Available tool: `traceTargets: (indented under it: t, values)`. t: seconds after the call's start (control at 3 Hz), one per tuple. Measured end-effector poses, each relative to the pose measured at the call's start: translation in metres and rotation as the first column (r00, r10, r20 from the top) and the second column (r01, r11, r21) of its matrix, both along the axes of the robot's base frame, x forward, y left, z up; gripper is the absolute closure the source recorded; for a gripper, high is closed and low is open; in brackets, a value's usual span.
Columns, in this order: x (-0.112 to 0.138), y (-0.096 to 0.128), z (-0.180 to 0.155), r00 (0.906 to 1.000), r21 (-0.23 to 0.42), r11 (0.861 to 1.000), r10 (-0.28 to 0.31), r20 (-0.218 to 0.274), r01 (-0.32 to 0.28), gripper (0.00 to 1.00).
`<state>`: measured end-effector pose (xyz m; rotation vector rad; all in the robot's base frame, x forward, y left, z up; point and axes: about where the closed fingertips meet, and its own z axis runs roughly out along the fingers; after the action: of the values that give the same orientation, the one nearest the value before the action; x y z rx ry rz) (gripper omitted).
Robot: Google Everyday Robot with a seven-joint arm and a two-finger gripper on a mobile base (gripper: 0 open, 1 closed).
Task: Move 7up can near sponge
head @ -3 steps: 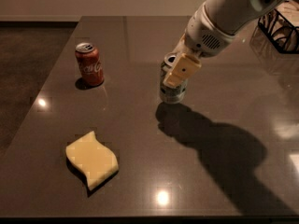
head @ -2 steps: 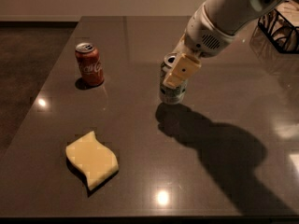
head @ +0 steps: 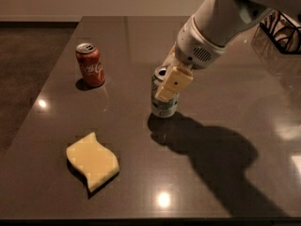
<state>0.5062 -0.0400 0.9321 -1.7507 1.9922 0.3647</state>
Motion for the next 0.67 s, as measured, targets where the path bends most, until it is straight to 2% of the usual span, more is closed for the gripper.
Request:
traceTargets:
  t: [0.67]
  values:
    - [-0.029,0.034,-0.012,0.9931,0.005,0.993,0.115,-0.021,-0.115,1.00]
